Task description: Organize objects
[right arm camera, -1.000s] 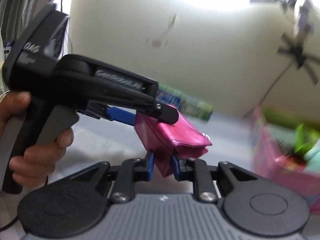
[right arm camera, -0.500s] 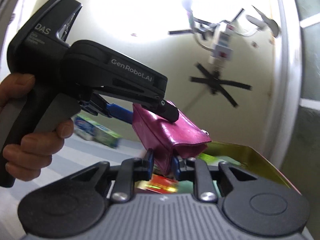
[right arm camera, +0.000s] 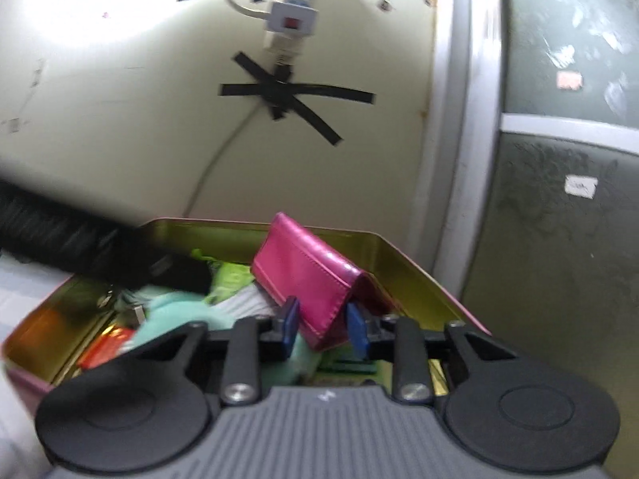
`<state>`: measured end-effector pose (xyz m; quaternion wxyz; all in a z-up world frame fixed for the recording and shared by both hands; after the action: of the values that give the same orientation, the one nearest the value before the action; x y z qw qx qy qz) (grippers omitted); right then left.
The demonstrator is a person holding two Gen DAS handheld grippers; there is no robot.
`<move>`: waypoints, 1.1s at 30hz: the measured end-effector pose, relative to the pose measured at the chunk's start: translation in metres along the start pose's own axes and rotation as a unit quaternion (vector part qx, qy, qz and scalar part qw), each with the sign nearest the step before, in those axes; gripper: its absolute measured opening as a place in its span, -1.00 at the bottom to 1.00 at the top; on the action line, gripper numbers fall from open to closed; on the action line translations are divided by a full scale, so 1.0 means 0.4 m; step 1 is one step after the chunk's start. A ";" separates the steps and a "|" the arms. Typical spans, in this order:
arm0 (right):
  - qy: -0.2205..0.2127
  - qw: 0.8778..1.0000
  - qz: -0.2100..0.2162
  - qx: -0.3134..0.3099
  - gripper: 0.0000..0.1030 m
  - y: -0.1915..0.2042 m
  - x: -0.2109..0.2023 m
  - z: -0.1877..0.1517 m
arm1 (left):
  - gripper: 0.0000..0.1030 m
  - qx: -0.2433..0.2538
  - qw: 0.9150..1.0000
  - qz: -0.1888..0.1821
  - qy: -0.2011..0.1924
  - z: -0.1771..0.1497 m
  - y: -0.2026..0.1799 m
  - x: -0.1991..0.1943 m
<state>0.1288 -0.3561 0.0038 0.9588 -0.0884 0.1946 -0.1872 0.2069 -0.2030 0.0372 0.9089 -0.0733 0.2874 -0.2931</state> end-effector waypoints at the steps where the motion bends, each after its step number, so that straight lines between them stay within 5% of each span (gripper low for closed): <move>1: 0.008 1.000 -0.005 0.006 -0.48 -0.012 0.013 0.000 | 0.56 -0.005 1.000 0.005 0.003 -0.003 0.007 0.001; 33: -0.027 0.991 0.071 0.114 -0.21 0.133 -0.286 -0.030 | 0.58 0.008 0.996 0.090 -0.018 -0.135 0.087 -0.242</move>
<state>0.0434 -0.2635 0.0188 0.9783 0.0302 0.1521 -0.1372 0.1291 -0.1172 0.0285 0.9372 -0.0455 0.2741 -0.2106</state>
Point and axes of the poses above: each gripper's, at about its wrist camera, not at the fingertips, and x roughly the way its jaws point, y to its left, z to its top, the point moved 6 cm from there along x, roughly the way its jaws point, and after that the axes turned 8 degrees about -x, right-handed, at the moved point
